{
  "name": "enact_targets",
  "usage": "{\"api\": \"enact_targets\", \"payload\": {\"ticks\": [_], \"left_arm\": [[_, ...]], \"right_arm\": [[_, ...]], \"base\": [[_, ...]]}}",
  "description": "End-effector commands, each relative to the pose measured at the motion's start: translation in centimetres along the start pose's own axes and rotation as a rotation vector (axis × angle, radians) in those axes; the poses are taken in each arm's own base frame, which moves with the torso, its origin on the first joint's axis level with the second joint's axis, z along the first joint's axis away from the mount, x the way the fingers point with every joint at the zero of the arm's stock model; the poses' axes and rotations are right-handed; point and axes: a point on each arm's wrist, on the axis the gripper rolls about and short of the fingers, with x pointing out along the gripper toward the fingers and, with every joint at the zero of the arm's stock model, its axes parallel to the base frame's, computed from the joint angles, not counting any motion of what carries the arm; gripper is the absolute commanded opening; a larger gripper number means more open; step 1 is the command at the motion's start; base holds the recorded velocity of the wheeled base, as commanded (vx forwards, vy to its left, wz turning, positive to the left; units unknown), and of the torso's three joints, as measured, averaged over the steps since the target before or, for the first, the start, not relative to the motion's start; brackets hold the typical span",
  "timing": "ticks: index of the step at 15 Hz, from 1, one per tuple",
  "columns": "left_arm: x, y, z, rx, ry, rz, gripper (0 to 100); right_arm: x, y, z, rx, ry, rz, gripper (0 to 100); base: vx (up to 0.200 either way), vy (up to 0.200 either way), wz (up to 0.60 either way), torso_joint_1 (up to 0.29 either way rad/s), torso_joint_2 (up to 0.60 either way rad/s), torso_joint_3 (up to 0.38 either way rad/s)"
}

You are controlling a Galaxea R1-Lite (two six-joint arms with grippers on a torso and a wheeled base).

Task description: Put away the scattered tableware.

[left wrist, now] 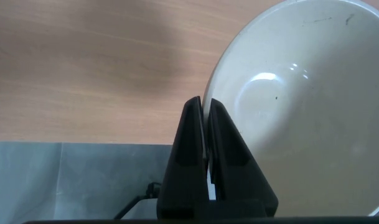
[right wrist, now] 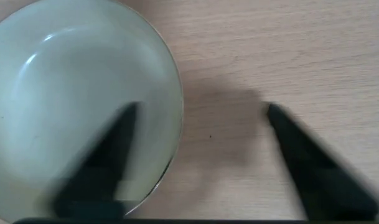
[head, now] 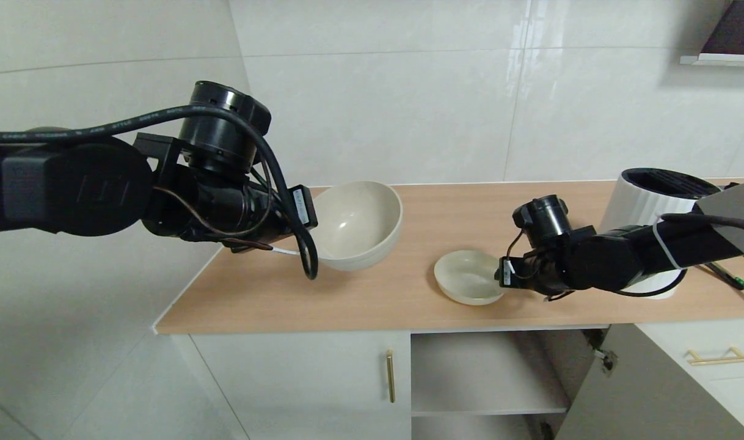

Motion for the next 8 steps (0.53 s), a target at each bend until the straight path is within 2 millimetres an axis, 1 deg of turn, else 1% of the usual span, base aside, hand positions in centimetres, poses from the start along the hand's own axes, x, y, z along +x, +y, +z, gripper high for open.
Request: {"api": "enact_targets", "payload": {"ticks": [1, 2, 5, 6, 8], "left_arm": [[-0.1, 0.0, 0.0, -0.001, -0.003, -0.002, 0], [-0.1, 0.0, 0.0, -0.001, -0.003, -0.002, 0], [-0.2, -0.3, -0.2, 0.006, 0.002, -0.009, 0], [-0.3, -0.3, -0.2, 0.005, 0.001, -0.010, 0], [-0.3, -0.4, -0.2, 0.010, 0.001, -0.011, 0]], "right_arm": [[0.3, 0.0, -0.2, -0.002, 0.007, -0.001, 0], [0.4, 0.0, -0.3, -0.001, 0.011, -0.002, 0], [0.1, 0.0, 0.0, 0.004, -0.003, 0.003, 0], [-0.5, 0.0, 0.4, 0.009, -0.016, 0.008, 0], [-2.8, -0.4, 1.0, 0.014, -0.043, 0.026, 0]], "base": [[0.000, 0.000, 0.00, 0.000, 0.00, 0.000], [0.000, 0.000, 0.00, 0.000, 0.00, 0.000], [0.000, 0.000, 0.00, 0.000, 0.00, 0.000], [0.000, 0.000, 0.00, 0.000, 0.00, 0.000], [0.000, 0.000, 0.00, 0.000, 0.00, 0.000]]}}
